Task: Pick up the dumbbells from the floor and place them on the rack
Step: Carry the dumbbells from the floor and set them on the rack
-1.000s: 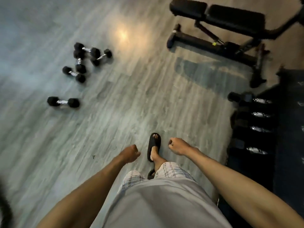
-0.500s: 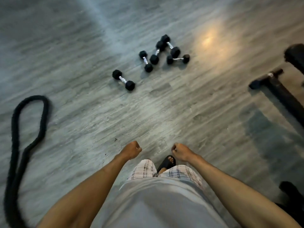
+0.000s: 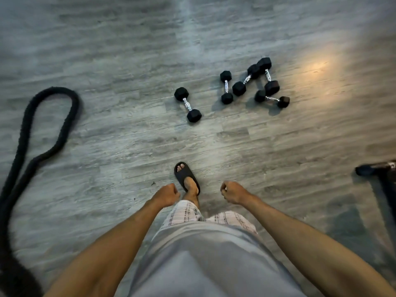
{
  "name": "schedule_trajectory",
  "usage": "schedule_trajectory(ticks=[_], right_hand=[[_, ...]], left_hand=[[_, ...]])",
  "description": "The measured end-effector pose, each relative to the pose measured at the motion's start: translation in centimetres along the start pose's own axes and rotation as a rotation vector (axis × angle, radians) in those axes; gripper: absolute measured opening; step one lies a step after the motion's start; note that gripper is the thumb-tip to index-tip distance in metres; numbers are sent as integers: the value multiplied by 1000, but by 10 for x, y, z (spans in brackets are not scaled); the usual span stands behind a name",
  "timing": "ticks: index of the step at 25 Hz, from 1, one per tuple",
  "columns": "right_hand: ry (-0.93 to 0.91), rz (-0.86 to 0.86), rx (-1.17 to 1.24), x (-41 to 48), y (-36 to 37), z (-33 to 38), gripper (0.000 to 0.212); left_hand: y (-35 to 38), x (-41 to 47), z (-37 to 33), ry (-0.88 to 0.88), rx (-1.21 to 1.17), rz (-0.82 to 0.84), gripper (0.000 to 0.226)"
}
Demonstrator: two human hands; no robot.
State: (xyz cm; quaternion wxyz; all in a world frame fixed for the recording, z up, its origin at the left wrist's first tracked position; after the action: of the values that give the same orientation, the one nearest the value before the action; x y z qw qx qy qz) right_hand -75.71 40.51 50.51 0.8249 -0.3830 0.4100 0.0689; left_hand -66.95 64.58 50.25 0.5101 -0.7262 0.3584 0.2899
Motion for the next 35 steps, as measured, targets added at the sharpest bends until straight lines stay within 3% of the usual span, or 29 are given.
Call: schedule_trajectory(ticks=[11,14,20,27,35], right_hand=[[-41,-50,-17,193,-160,113,24],[-33,15,10,256,-190,127,35],[-66,64,13,385,-250,160,21],[-29,106,70,536,-223,159,13],[147,97,195,685,-121,130,22]], left_hand=[[-195,164,-69,-29,11,31,13],[-228,218,-95,-79,-12,52,14],[-286,324,-157,-225,-221,17,17],[-286,473,-185,-386,-486,-7,20],[-241,657,-141,-514,-485,43,26]])
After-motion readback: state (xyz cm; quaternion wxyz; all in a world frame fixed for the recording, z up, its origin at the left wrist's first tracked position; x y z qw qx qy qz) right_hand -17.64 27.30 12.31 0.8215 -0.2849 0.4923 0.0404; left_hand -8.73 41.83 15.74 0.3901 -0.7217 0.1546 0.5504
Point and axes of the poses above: each hand's wrist, its own x-axis towards the middle knuckle, its own y-axis out of the palm, z = x × y, the point moved 5 cm from there along x, towards the middle knuckle, and after that the axes turned 8 degrees about -z, right-handed, at the moved point
